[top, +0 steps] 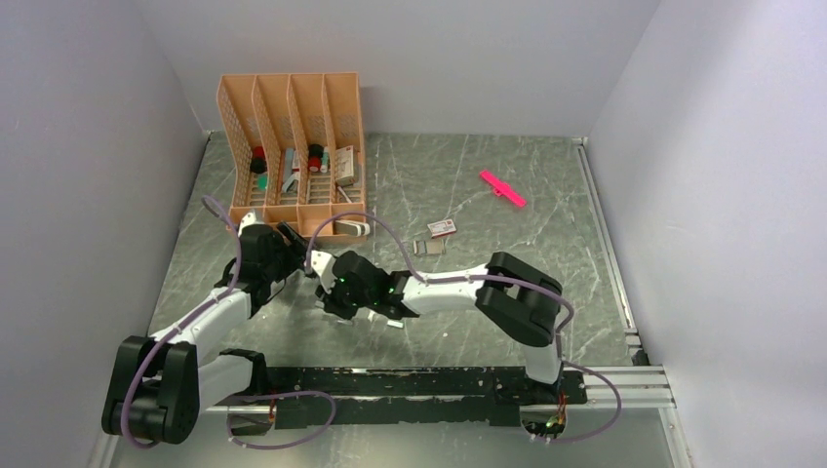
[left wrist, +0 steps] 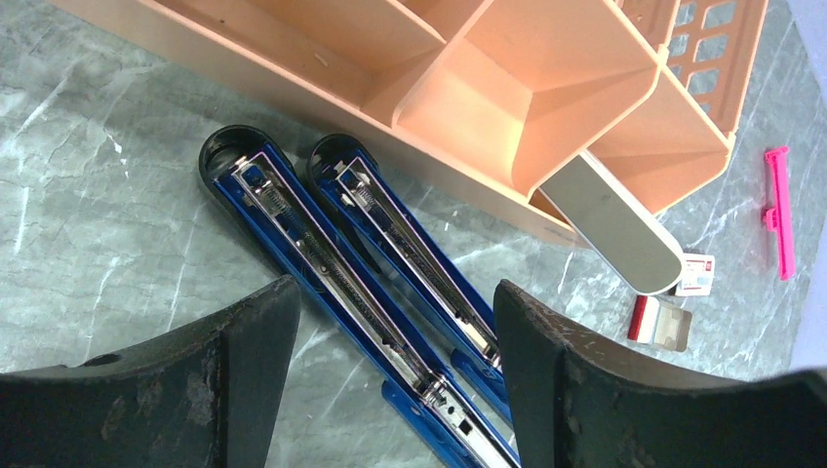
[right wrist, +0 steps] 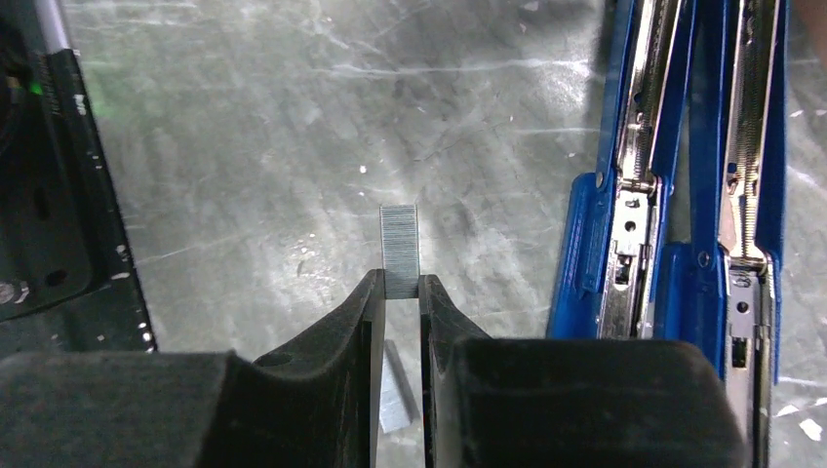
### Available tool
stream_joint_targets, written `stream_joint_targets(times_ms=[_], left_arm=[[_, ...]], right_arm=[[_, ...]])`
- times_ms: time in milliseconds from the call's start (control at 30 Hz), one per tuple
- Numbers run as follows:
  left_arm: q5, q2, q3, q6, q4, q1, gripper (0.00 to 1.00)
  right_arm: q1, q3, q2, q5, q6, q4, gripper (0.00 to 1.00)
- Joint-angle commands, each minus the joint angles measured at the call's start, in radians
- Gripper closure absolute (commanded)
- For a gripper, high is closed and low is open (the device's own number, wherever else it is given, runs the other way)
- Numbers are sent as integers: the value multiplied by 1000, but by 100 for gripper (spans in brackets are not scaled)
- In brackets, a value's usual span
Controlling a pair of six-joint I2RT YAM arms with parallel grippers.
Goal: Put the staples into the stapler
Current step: Place the staple at the center of the board.
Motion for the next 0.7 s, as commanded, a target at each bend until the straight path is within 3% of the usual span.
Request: stream_joint_targets(times_ms=[0, 200, 667], left_arm=[[-18, -14, 29, -1, -17, -6, 23], [-19, -11, 24, -3, -12, -6, 23], [-5, 5, 24, 1, 3, -6, 23]], right_arm=[[1, 41, 56, 18, 29, 44, 85], [2, 23, 90, 20, 56, 81, 83], [2, -139, 149, 3, 25, 299, 71]])
